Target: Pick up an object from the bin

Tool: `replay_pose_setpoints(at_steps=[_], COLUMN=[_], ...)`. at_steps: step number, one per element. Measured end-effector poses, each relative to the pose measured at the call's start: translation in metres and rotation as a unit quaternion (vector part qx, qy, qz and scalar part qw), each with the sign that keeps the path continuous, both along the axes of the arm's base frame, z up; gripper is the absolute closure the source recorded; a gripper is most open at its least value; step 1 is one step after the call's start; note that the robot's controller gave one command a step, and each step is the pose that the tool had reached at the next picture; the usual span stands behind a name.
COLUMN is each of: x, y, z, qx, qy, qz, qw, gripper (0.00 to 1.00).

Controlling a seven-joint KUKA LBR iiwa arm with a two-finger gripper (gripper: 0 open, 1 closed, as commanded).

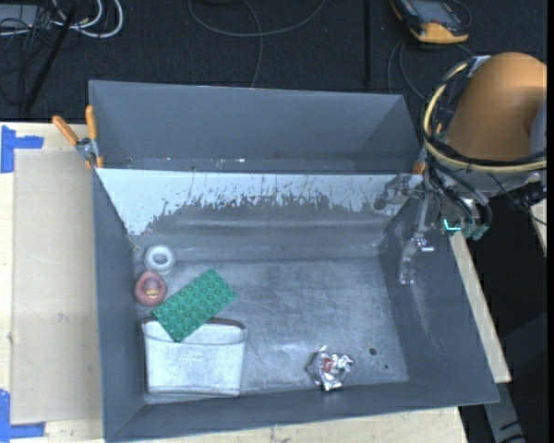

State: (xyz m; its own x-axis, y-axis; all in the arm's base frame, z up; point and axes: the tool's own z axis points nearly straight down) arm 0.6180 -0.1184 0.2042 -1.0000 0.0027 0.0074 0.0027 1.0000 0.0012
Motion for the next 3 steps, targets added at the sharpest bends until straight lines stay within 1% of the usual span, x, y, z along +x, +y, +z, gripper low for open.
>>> replay_pose_setpoints(at_steps=[1,2,3], x=[-0.084,-0.119,-0.134], y=[0.005,0.064,0.073], z=[-0.091,-0.133,-0.129], qx=[0.001,-0.001,-0.003], qy=[0.0035,-0.0079,-0.0258], qz=[0.006,0.102,0.191], qw=[1.0,0.9948,0.9813], gripper=[0.0,0.0,0.0])
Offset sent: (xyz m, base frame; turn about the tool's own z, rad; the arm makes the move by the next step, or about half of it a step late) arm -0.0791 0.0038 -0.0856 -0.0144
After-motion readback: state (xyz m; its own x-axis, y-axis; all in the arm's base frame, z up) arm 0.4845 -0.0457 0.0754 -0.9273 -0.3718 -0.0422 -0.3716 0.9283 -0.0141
